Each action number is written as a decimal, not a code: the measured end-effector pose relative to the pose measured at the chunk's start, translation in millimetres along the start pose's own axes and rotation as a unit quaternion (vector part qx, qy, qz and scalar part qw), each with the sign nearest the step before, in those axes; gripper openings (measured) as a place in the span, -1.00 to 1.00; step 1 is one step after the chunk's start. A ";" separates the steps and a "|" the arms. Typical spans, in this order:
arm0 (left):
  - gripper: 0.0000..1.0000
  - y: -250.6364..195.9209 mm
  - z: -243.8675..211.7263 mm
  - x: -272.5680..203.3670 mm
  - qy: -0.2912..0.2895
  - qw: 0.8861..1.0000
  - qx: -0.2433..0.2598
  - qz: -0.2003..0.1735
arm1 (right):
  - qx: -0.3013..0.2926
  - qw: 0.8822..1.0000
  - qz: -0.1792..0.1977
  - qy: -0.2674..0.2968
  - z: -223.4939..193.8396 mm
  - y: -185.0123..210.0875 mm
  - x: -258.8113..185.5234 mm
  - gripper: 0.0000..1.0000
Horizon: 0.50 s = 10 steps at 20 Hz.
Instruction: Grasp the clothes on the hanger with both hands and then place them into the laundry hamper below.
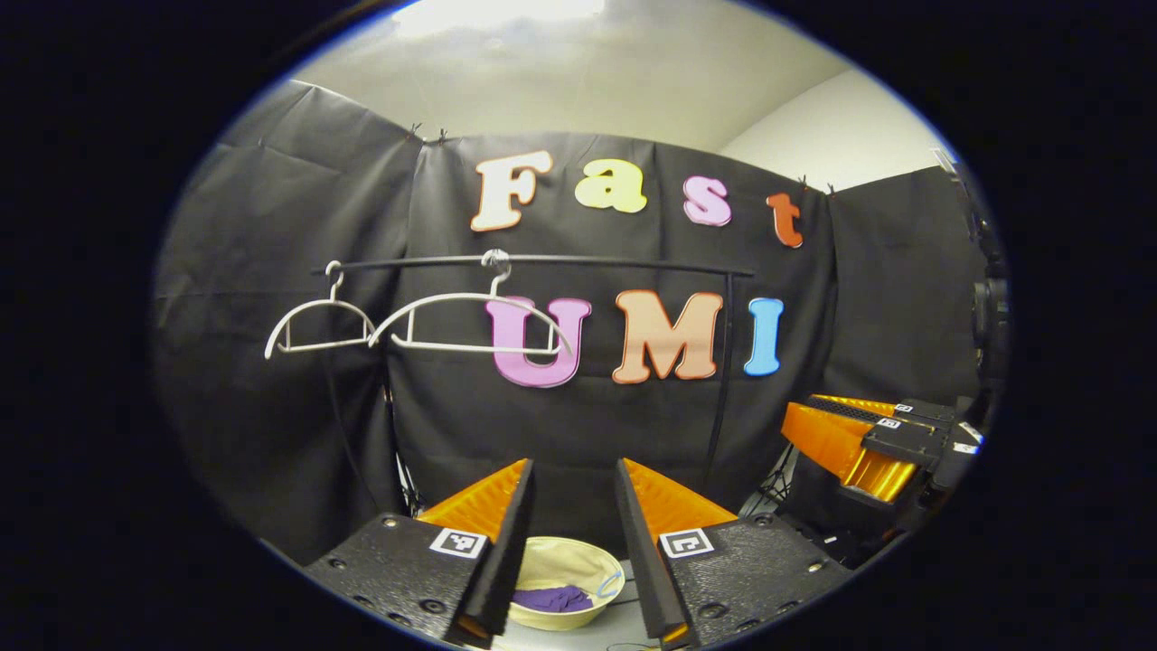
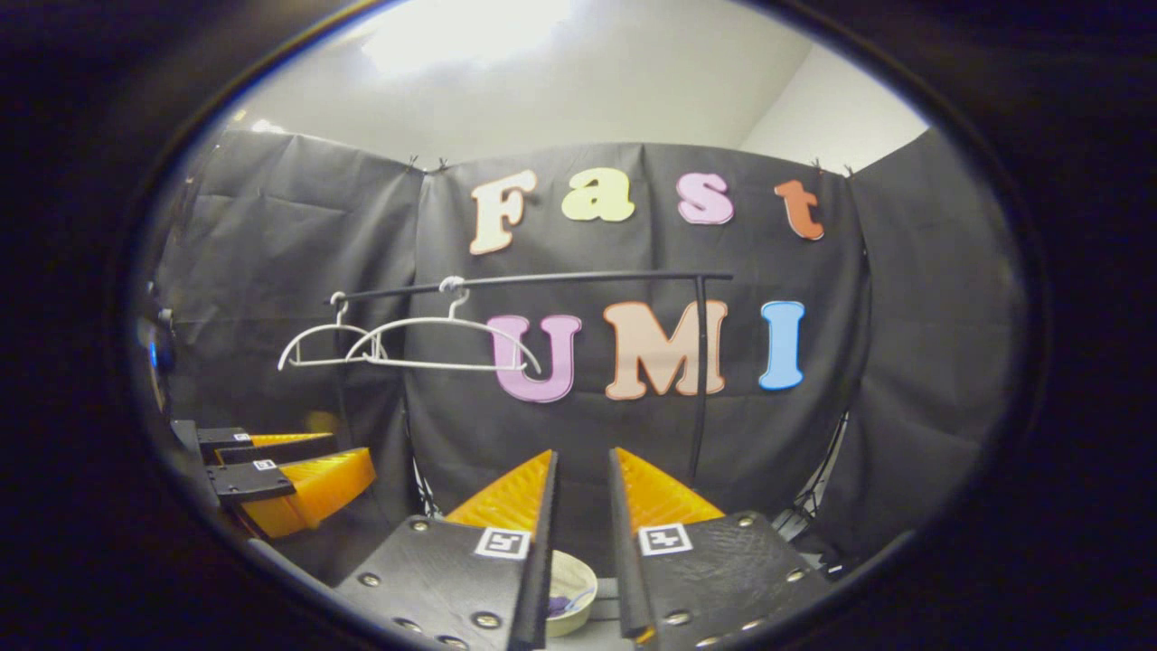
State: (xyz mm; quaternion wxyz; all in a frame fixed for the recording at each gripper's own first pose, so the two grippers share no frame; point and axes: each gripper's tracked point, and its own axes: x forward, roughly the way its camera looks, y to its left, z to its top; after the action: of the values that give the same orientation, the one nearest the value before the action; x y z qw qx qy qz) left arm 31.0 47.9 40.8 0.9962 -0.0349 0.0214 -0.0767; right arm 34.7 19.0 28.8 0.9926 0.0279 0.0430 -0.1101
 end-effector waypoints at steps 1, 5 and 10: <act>0.29 1.2 5.9 -3.9 -0.008 1.000 -0.002 -0.003 | 0.005 1.000 -0.002 -0.005 3.5 5.7 6.4 -0.22; 0.97 13.2 25.9 -13.2 -0.029 1.000 0.005 -0.011 | 0.014 1.000 -0.022 -0.017 12.6 11.1 -6.8 0.12; 0.84 17.4 36.2 -13.0 -0.041 0.999 0.017 -0.024 | 0.014 0.999 -0.041 -0.022 18.5 10.3 -18.4 0.80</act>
State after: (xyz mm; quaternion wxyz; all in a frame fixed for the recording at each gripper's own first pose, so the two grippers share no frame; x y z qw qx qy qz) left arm 22.5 69.4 76.1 0.9946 -0.0219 -0.0213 -0.0991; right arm 20.6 31.8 49.3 0.9874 0.0372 0.0209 -0.1521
